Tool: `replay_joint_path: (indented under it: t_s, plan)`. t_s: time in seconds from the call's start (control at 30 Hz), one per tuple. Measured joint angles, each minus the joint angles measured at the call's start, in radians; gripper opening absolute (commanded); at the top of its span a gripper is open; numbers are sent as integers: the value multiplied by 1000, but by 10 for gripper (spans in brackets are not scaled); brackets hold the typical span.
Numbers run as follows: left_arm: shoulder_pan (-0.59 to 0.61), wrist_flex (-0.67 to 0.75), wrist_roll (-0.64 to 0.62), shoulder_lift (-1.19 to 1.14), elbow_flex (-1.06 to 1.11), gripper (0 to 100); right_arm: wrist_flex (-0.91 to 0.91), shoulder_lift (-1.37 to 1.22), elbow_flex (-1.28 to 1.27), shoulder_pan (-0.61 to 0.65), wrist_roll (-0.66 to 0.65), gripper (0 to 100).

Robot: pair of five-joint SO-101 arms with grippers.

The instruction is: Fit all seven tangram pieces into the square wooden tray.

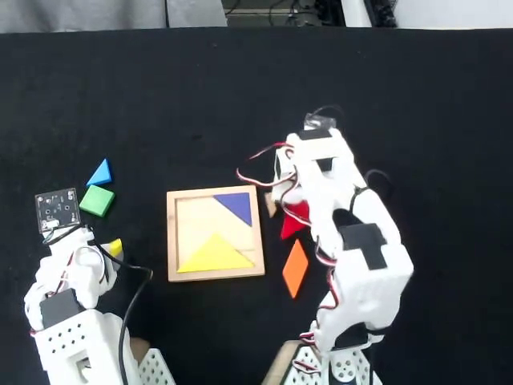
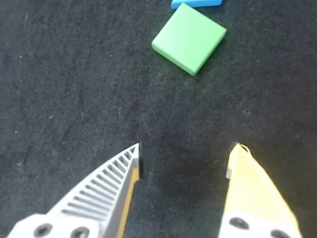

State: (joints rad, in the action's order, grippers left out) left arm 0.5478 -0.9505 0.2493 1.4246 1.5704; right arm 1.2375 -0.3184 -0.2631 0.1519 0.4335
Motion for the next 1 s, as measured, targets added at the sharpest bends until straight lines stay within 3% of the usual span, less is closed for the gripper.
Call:
replay_joint_path:
  t_s: [0.37,0.6,0.73,0.83,1.0]
  plan:
    - [0,0,0,0,0,281,46,190,0,15,-55,187]
    - [0,0,0,0,0,281,170,201,89,176,-86,188]
    - [0,0,0,0,0,281,173,201,169,138,-112,188]
    - [0,0,0,0,0,281,127,201,239,60,-288,188]
    - [0,0,0,0,0,281,117,164,247,44,-896,185]
